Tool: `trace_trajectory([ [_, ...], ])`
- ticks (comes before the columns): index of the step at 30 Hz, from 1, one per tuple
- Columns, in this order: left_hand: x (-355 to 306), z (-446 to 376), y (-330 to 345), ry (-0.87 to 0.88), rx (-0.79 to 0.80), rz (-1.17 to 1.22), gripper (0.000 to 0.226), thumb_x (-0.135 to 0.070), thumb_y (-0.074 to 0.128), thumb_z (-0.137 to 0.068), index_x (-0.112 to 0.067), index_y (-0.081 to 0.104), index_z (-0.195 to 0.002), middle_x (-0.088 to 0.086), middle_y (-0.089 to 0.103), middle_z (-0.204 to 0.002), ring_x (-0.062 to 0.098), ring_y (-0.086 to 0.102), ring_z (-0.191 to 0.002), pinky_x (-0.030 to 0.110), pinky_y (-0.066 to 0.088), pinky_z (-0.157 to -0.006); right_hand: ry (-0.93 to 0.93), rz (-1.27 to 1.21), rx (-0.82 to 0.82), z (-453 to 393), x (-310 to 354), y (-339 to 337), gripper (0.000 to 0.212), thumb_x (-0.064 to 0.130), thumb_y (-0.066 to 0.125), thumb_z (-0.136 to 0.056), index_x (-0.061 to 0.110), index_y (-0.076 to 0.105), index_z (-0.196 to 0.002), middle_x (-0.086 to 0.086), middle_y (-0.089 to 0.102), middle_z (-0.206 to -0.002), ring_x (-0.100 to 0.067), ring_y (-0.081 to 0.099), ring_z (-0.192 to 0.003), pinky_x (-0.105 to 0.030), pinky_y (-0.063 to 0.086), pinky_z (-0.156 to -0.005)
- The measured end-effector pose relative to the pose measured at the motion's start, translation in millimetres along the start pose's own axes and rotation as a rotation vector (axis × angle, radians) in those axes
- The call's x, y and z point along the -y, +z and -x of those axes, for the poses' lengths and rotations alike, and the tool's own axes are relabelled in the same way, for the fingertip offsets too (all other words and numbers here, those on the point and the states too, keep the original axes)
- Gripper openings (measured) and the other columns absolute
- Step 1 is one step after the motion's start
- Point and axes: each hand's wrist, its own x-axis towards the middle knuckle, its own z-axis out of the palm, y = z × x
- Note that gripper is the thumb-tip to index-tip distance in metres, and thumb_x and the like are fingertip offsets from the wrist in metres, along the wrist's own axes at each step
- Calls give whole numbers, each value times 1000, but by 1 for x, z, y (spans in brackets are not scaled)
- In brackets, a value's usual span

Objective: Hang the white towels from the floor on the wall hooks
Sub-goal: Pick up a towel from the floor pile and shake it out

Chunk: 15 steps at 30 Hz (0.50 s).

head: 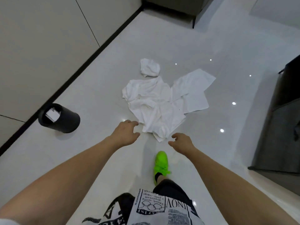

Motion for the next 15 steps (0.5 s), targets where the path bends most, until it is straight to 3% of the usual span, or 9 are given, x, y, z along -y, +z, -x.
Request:
trace_trajectory([
  [8,7,-115,13,-97,73,73,48,-32,59,-91,-18,50,-136,11,50,-135,27,48,-122,31,36,-96,116,-104,107,-112,26,1,49,33,65,-87,14,59,-132,-7,60,-132,-23,55,-122,-29,42,-98],
  [15,54,-254,97,-63,232,34,44,-31,60,-90,-16,54,-131,14,53,-129,28,50,-120,31,34,-97,269,-220,87,-246,1,77,42,32,64,-87,16,64,-126,-6,64,-125,-24,58,-117,-30,43,-96],
])
